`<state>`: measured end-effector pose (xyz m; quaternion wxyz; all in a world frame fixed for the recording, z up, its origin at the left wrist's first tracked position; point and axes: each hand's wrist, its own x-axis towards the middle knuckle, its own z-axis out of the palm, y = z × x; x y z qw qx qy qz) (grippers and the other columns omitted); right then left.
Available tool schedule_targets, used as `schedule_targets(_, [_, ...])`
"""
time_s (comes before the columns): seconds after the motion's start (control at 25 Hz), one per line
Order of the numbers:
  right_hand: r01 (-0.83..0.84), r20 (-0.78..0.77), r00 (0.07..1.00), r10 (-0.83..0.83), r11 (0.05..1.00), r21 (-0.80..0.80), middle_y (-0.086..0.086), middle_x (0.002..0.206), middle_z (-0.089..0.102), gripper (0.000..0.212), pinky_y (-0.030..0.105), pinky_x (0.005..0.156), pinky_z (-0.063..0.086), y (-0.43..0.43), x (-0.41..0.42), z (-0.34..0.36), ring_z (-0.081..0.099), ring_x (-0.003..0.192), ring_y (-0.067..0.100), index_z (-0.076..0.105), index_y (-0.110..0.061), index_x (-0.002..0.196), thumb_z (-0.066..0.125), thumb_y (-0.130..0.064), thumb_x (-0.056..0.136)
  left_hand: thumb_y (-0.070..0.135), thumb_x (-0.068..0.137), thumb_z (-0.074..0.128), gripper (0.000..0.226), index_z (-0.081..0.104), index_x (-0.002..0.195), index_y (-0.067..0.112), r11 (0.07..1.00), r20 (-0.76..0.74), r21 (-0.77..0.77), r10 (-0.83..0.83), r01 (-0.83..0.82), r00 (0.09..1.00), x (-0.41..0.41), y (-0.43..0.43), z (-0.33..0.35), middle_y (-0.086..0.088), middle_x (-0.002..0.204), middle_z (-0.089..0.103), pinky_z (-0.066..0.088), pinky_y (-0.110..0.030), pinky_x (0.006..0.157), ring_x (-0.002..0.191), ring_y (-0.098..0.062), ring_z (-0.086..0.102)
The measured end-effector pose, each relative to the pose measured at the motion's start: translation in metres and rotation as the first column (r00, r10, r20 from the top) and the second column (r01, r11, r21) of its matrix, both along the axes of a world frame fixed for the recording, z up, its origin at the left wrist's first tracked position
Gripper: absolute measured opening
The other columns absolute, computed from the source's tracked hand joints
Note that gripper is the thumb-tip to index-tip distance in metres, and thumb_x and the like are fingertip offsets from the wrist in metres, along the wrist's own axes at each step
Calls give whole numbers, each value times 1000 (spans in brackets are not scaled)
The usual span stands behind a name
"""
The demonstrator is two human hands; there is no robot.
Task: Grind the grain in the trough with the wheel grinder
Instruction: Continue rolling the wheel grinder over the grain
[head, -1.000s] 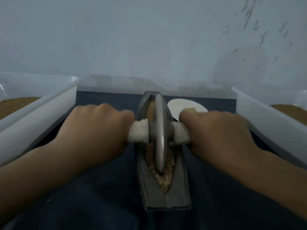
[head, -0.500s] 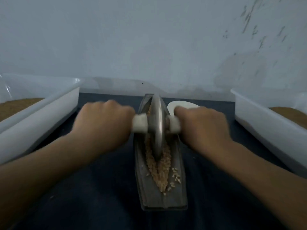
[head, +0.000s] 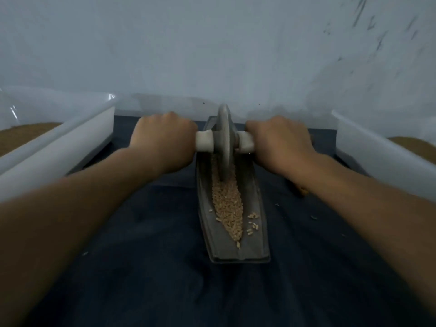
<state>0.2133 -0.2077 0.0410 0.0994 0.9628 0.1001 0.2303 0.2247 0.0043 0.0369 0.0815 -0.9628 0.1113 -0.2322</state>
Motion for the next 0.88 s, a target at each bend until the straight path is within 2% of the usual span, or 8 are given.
schedule_targets(0.16, [-111, 249, 960, 126, 991, -73, -12, 60, 12, 34, 19, 49, 9, -22, -43, -28, 17, 47, 19, 44, -25, 78, 73, -22, 60, 34, 68, 59, 9, 50, 70, 30, 971, 181, 124, -222, 202, 958, -34, 28, -20, 10, 56, 25, 16, -19, 47, 42, -19, 30])
schedule_targets(0.24, [-95, 261, 959, 113, 992, -77, -11, 58, 21, 29, 19, 49, 10, -17, -26, -27, 28, 47, 23, 48, -25, 79, 73, -19, 64, 34, 72, 60, 11, 51, 70, 30, 979, 175, 99, -195, 180, 965, -24, 25, -22, 9, 56, 29, 19, -20, 46, 45, -18, 31])
schedule_targets(0.36, [-20, 129, 991, 23, 999, -26, 4, 83, 61, 19, 25, 49, 15, -4, 14, -6, 62, 77, 33, 58, -28, 99, 68, -24, 85, 33, 87, 58, 5, 62, 89, 29, 999, 15, -37, -21, 22, 1000, 7, 5, -9, 2, 76, 52, 36, -32, 57, 65, -23, 51])
schedule_targets(0.44, [-69, 140, 987, 79, 995, -76, 2, 100, 66, 28, 26, 62, 29, -3, 23, -2, 62, 97, 32, 55, -31, 108, 68, -26, 84, 33, 88, 57, 5, 61, 87, 29, 995, 8, -100, 11, -11, 1000, 12, 5, -17, 3, 76, 53, 35, -32, 58, 64, -21, 50])
schedule_targets(0.52, [-119, 214, 967, 135, 989, -88, -1, 119, 60, 57, 45, 100, 32, -12, 14, -9, 52, 117, 29, 51, -32, 124, 77, -26, 74, 33, 85, 59, 12, 54, 75, 30, 987, 80, -158, 34, -21, 996, 4, 10, -30, 6, 67, 50, 31, -28, 50, 53, -16, 43])
schedule_targets(0.6, [-94, 327, 944, 52, 989, 114, 2, 138, 49, 92, 57, 111, 25, -31, 1, -14, 41, 131, 29, 40, -34, 143, 86, -28, 64, 34, 83, 61, 19, 51, 68, 30, 969, 90, -245, 50, -27, 995, 1, 12, -39, 8, 61, 49, 25, -23, 45, 48, -13, 40])
schedule_targets(0.72, [63, 275, 943, -185, 915, 398, 7, 140, 48, 83, 53, 101, 38, -75, -18, -9, 44, 127, 34, 33, -30, 146, 79, -39, 76, 37, 84, 60, 15, 56, 71, 30, 932, 21, -363, 32, -22, 999, 3, 11, -39, 8, 64, 53, 27, -23, 46, 52, -13, 47])
schedule_targets(0.88, [304, -96, 952, -290, 860, 409, -6, 86, 59, 63, 37, 70, 48, -85, -26, -10, 59, 78, 18, 39, -33, 115, 50, -82, 78, 44, 84, 59, 20, 59, 72, 29, 849, -56, -527, 2, -31, 998, 2, 11, -44, 9, 67, 59, 33, -25, 49, 57, -14, 52])
